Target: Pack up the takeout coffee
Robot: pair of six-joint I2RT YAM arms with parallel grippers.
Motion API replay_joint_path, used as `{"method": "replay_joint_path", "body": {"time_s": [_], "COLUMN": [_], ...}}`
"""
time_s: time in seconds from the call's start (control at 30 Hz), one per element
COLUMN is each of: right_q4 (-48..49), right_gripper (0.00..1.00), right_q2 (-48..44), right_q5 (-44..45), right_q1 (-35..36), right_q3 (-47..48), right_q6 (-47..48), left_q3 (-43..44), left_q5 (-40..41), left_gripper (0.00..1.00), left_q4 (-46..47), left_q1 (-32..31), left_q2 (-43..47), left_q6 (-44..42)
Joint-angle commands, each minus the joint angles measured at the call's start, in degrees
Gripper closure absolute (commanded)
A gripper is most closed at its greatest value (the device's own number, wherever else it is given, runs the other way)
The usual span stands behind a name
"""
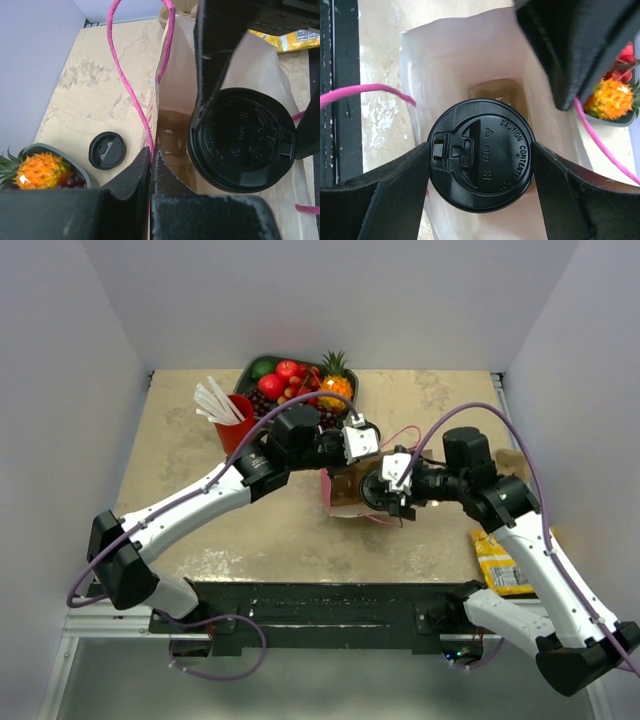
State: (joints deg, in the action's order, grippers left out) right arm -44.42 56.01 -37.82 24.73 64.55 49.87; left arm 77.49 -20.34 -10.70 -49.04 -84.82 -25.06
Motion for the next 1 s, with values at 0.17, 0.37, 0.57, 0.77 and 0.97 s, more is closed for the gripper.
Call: {"method": "replay_joint_path", "body": {"time_s": [0.17,0.37,0.57,0.77,0.97], "right_q4": [-2.0,-1.4,3.8,6.1,7.8], "right_gripper": [0.29,0.29,0.29,0.3,0.3], "right_q2": [-3.4,-6.2,-5.7,-4.1,-3.7], "right_q5": [5.0,6.9,6.5,3.6,0.4], "right_q1": [3.3,3.4,3.8,5.5,9.0], "right_q3": [-2.3,-6.4,-9.7,-11.1,-9.9], "right_q6": [8.6,10.9,10.3,9.3,3.2], "left_q3": [-2.2,-3.4,-5.0,-7.0,-8.2], "left_q5": [0.5,0.2,-1.7,-0.8,-0.7], "left_gripper": [1.0,1.0,1.0,1.0,1.0], "left_q4": [4.9,7.3,8.0,8.9,9.4], "left_q1": [-0.4,-0.4,-0.4,-0.4,-0.4], "left_q2": [4.2,6.4,7.5,8.8,9.1], "left_q6": [7.0,9.4,10.7,11.6,12.7]}}
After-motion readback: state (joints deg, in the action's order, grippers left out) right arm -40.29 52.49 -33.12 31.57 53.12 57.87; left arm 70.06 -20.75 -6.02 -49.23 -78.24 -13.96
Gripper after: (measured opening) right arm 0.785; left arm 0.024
